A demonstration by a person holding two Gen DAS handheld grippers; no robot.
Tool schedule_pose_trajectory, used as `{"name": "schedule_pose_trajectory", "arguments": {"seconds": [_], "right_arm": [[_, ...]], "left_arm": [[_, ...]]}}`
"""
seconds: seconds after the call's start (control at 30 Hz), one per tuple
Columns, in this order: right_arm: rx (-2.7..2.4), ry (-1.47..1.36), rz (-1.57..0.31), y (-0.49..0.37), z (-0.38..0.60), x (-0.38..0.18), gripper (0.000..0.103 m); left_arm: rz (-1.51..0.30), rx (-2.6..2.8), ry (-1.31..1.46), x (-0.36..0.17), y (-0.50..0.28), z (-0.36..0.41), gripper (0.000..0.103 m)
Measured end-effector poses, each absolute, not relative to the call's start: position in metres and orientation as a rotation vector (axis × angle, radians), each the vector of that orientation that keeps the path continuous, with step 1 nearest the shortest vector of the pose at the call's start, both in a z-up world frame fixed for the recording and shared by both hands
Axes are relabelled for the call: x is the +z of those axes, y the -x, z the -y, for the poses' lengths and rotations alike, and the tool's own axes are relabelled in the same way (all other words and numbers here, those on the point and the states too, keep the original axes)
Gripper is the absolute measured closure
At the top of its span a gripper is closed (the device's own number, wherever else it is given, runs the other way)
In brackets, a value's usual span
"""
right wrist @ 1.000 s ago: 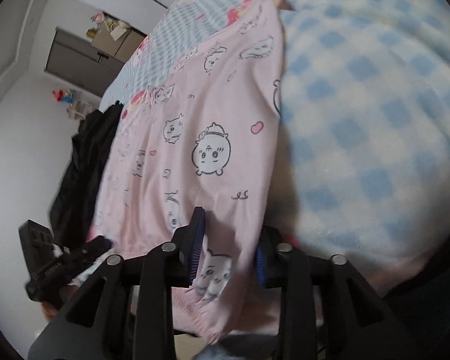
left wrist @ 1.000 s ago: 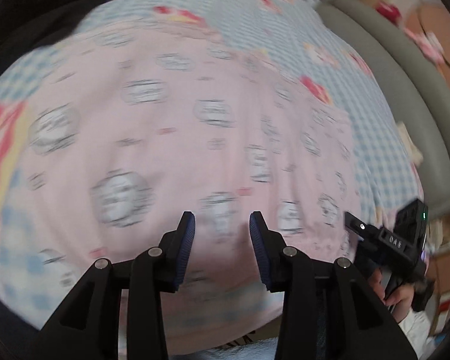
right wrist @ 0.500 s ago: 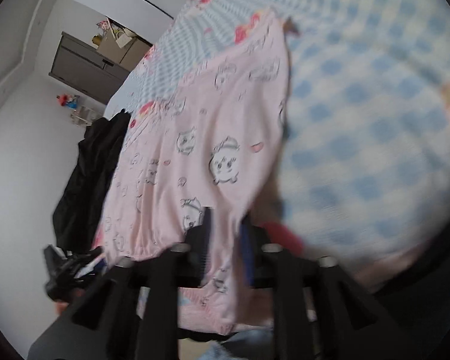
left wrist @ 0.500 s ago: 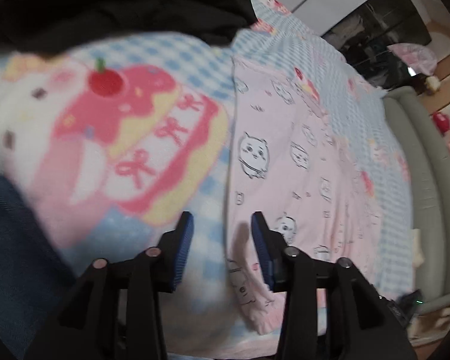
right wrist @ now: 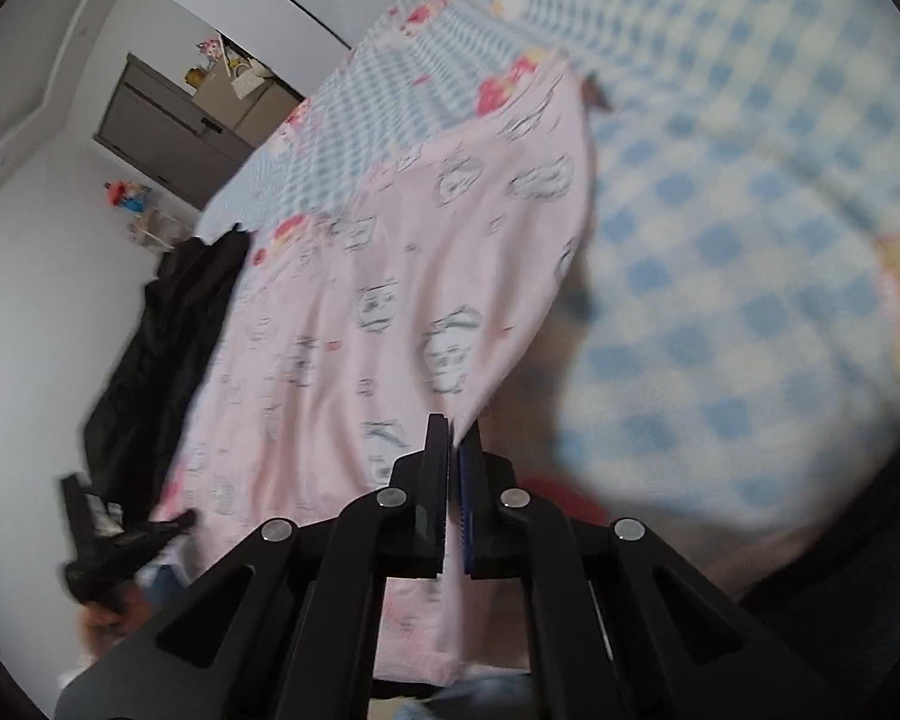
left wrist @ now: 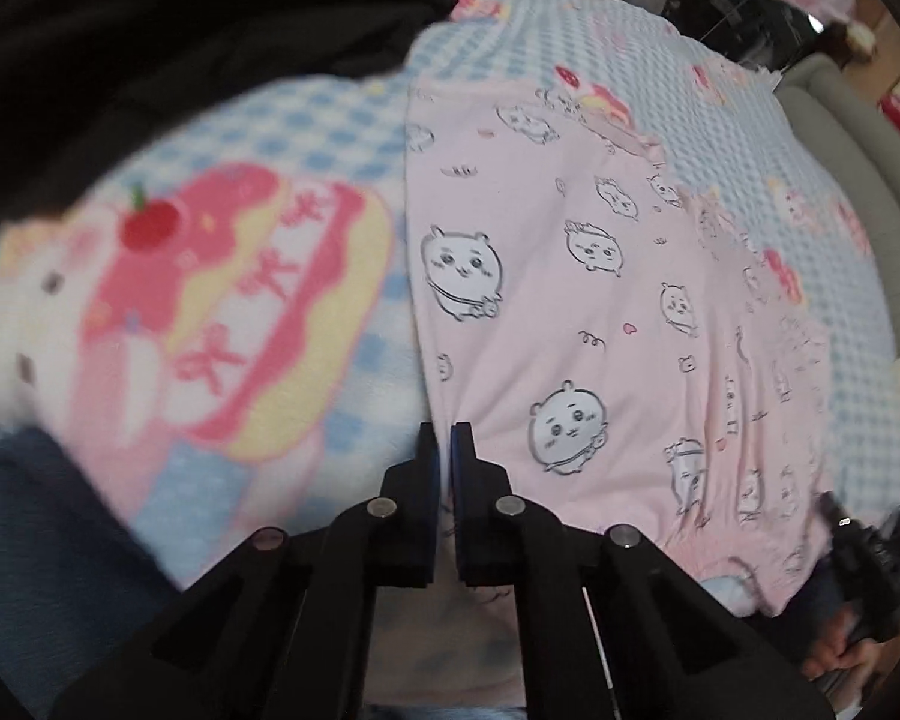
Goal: Fold clothes
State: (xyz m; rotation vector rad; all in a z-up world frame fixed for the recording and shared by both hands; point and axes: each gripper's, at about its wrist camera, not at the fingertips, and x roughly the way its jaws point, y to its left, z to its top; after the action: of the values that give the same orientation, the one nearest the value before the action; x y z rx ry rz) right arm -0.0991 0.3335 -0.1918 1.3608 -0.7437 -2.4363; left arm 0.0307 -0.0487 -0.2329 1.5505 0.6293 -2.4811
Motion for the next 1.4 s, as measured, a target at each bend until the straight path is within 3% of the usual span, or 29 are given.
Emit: {"name": "schedule_pose_trajectory", "arguments": {"seconds": [0.07, 0.27, 0.3, 0.37, 0.4, 0.43, 0.57, 0.67, 0.77, 0.87, 0.9, 0.93, 0.97, 1.03, 1.3, 1.4], "right_arm": [[-2.446, -1.432, 0.713, 0.100, -0.336, -0.203, 0.102], [-2.373, -1.410, 0.840, 0.093, -0.348, -0.206, 0.098], [-2.362, -1.390, 0.860, 0.093, -0.348, -0.203, 0.096], [-2.325, -1.373, 0.914, 0.094, -0.347, -0.202, 0.086], [-2.304, -1.385, 0.926, 0.095, -0.344, -0.205, 0.082], [-2.289, -1.401, 0.929, 0.095, -0.340, -0.208, 0.080], [-2.280, -1.476, 0.908, 0.090, -0.335, -0.221, 0.078], [-2.244, -1.449, 0.924, 0.102, -0.334, -0.221, 0.066], [-2.237, -1.432, 0.912, 0.123, -0.331, -0.220, 0.064], [-2.180, -1.447, 0.942, 0.142, -0.325, -0.231, 0.061], [-2.149, -1.450, 0.956, 0.146, -0.322, -0.235, 0.062], [-2.128, -1.431, 0.962, 0.146, -0.323, -0.236, 0.064], [-2.113, -1.415, 0.966, 0.146, -0.323, -0.237, 0.080], [-2.157, -1.412, 0.935, 0.147, -0.321, -0.232, 0.096], [-2.326, -1.356, 0.721, 0.121, -0.325, -0.189, 0.102], [-2.397, -1.431, 0.638, 0.120, -0.327, -0.203, 0.103]], "left_arm": [[-0.632, -2.447, -1.527, -0.238, -0.036, 0.059, 0.101], [-1.089, -2.476, -1.504, -0.254, -0.061, 0.097, 0.100], [-1.126, -2.488, -1.504, -0.255, -0.061, 0.096, 0.096], [-1.199, -2.512, -1.507, -0.255, -0.061, 0.094, 0.079], [-1.205, -2.520, -1.506, -0.255, -0.060, 0.092, 0.063], [-1.206, -2.527, -1.504, -0.256, -0.058, 0.089, 0.061], [-1.223, -2.547, -1.491, -0.258, -0.052, 0.087, 0.060], [-1.243, -2.541, -1.516, -0.266, -0.029, 0.093, 0.059], [-1.271, -2.541, -1.526, -0.268, -0.012, 0.093, 0.059], [-1.247, -2.566, -1.549, -0.268, 0.002, 0.085, 0.061], [-1.225, -2.570, -1.560, -0.268, 0.005, 0.082, 0.066], [-1.201, -2.575, -1.562, -0.266, 0.007, 0.078, 0.079], [-1.147, -2.584, -1.559, -0.263, 0.007, 0.074, 0.085], [-1.036, -2.583, -1.545, -0.256, 0.007, 0.067, 0.096], [-0.980, -2.574, -1.421, -0.238, -0.009, 0.072, 0.102], [-0.979, -2.514, -1.449, -0.251, -0.014, 0.081, 0.102]]}}
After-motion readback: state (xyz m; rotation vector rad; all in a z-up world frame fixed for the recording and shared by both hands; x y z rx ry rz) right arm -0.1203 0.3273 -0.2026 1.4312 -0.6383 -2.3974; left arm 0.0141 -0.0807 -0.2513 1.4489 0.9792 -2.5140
